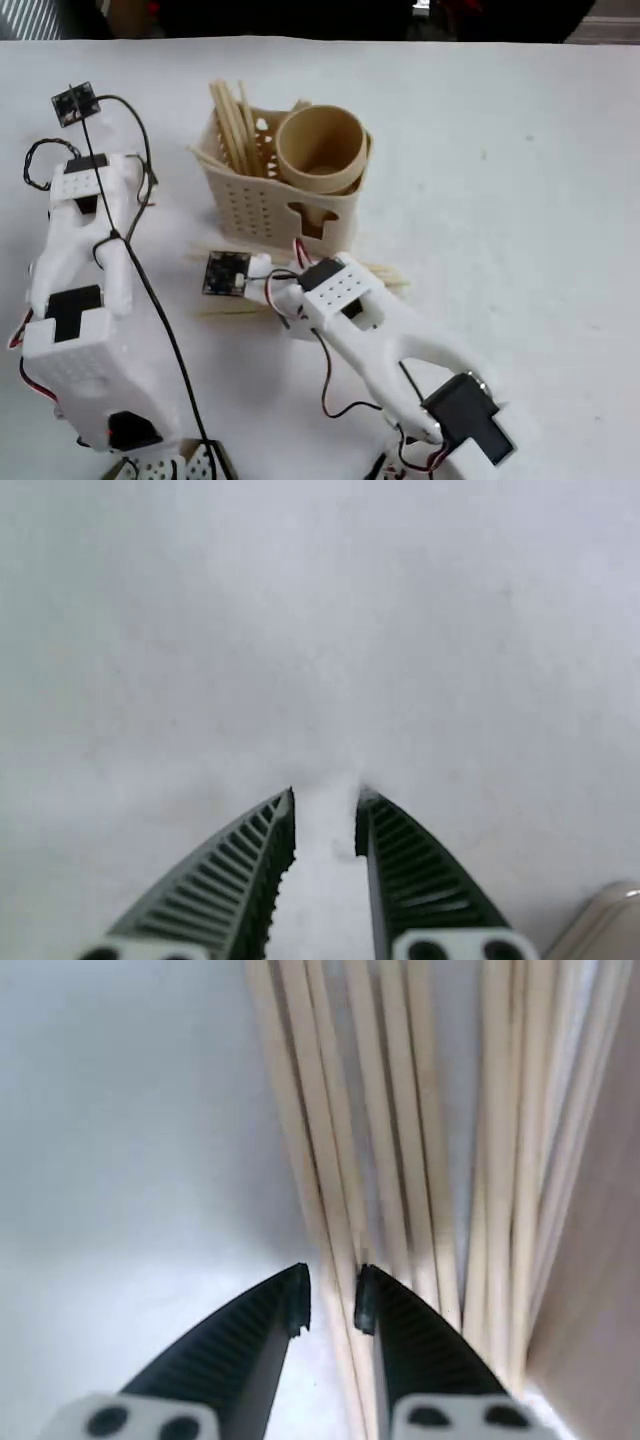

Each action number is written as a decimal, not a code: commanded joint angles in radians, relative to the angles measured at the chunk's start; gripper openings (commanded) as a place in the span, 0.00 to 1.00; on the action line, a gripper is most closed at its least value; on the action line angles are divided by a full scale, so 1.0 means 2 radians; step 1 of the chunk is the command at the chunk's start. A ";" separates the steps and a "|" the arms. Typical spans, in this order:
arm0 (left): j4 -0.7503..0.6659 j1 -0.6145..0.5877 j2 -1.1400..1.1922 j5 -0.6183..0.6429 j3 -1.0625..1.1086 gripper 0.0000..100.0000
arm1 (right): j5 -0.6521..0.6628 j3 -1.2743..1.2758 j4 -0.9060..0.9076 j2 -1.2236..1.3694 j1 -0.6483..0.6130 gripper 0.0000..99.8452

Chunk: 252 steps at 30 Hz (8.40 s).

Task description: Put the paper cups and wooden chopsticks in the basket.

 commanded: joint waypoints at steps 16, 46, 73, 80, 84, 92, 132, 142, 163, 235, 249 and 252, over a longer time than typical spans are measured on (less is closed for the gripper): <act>-0.008 -0.005 -0.004 0.001 -0.003 0.12 | -0.015 -0.021 0.013 0.040 0.008 0.05; -0.008 -0.005 -0.004 0.001 -0.005 0.12 | -0.189 -0.270 0.232 -0.333 0.055 0.02; -0.008 -0.005 -0.004 0.000 -0.005 0.12 | -0.390 -0.414 -0.180 -0.066 0.056 0.04; -0.008 -0.005 -0.004 0.000 -0.004 0.12 | -0.390 -0.414 -0.161 -0.066 0.054 0.21; -0.008 -0.005 -0.004 0.000 -0.004 0.12 | -0.387 -0.414 -0.160 -0.066 0.054 0.18; -0.008 -0.003 -0.004 0.000 -0.005 0.12 | -0.387 -0.417 0.071 -0.142 0.059 0.11; -0.022 -0.005 -0.004 0.000 -0.002 0.12 | -0.055 -0.029 -0.015 0.056 -0.014 0.07; -0.022 -0.005 -0.004 0.000 -0.002 0.12 | -0.058 -0.031 -0.003 0.052 -0.010 0.02; -0.023 -0.004 -0.003 0.000 -0.003 0.12 | -0.269 -0.187 0.148 -0.406 0.006 0.01; -0.023 -0.005 -0.003 0.000 -0.003 0.12 | -0.043 0.095 -0.046 -0.181 -0.007 0.09; -0.023 -0.005 -0.004 0.000 -0.004 0.12 | -0.043 0.025 -0.108 0.009 0.054 0.09; -0.023 -0.005 -0.004 0.000 -0.004 0.12 | -0.043 0.025 -0.108 0.018 0.053 0.08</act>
